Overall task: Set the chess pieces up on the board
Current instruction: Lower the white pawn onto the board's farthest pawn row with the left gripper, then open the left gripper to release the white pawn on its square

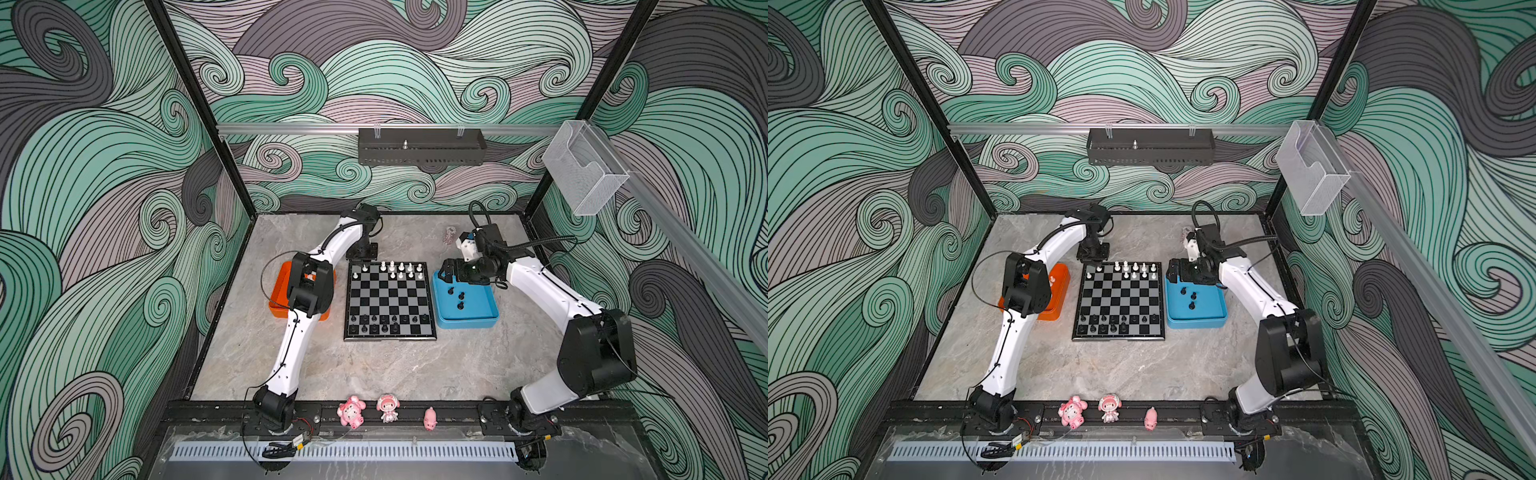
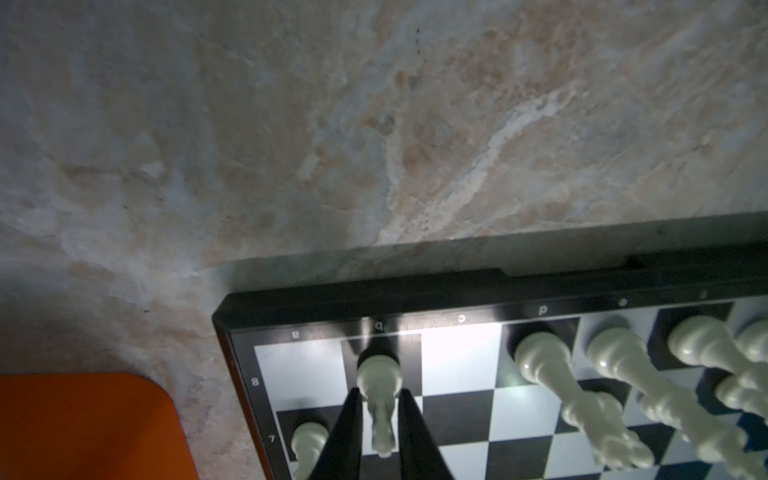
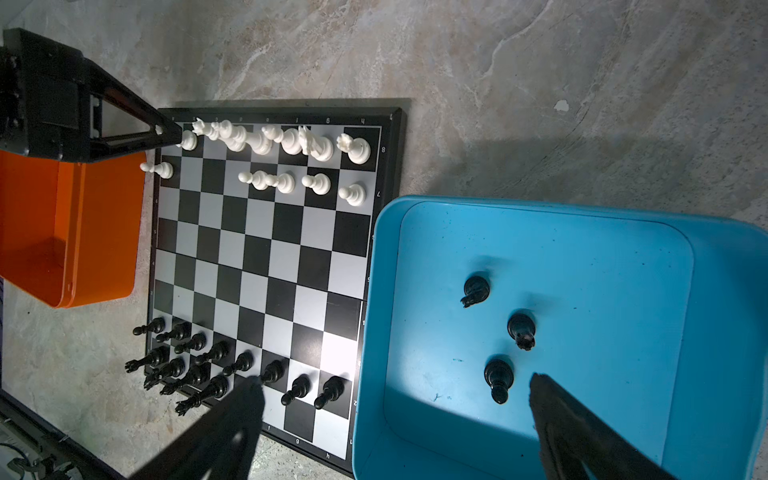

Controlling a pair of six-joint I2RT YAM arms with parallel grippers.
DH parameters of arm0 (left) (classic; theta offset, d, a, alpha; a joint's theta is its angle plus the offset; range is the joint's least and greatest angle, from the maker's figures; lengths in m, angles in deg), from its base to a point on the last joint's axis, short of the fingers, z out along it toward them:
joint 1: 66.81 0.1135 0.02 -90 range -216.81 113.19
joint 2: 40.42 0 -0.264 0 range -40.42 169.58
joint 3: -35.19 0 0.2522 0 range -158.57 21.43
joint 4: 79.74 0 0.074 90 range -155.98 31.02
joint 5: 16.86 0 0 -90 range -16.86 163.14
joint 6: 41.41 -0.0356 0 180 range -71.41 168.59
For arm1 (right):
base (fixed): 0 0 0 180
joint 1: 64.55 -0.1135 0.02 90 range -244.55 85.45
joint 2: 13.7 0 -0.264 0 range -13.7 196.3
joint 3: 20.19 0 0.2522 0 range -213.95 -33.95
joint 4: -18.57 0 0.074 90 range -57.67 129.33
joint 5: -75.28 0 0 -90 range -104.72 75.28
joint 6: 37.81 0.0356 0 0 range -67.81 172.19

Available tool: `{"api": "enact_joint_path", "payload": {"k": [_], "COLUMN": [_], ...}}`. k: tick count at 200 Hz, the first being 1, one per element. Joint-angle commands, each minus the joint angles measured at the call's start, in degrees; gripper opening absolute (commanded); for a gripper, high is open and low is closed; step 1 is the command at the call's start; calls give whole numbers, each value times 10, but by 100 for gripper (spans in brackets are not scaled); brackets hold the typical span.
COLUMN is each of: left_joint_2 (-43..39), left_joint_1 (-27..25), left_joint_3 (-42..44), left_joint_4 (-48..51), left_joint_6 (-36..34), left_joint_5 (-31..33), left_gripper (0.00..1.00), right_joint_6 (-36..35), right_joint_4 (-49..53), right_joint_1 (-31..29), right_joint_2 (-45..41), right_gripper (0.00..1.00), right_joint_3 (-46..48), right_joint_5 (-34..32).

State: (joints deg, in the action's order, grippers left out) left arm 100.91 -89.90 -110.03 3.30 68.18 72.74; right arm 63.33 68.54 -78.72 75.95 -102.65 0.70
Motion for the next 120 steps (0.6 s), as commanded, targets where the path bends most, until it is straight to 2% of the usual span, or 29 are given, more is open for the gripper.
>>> {"api": "enact_joint_path", "payload": {"k": [1, 34, 83, 120], "left_joint_2": [-5, -17, -67, -129], "left_joint_1": [-7, -7, -7, -7], "left_joint_3": [-24, -25, -28, -24], "left_joint_4": [4, -2, 1, 4], "left_joint_6": [4, 6, 6, 2], "left_joint_5": [3, -4, -3, 18], "left_gripper": [27, 37, 44, 61], "right_joint_6": [-2, -1, 0, 0], "right_joint_4": [5, 5, 8, 13], "right_joint_1": [3, 3, 3, 2], "right_joint_2": [5, 2, -4, -8], "right_gripper": [99, 99, 99, 99], "right_joint_3": [4, 4, 3, 2], "right_joint_5": [4, 5, 3, 3]}}
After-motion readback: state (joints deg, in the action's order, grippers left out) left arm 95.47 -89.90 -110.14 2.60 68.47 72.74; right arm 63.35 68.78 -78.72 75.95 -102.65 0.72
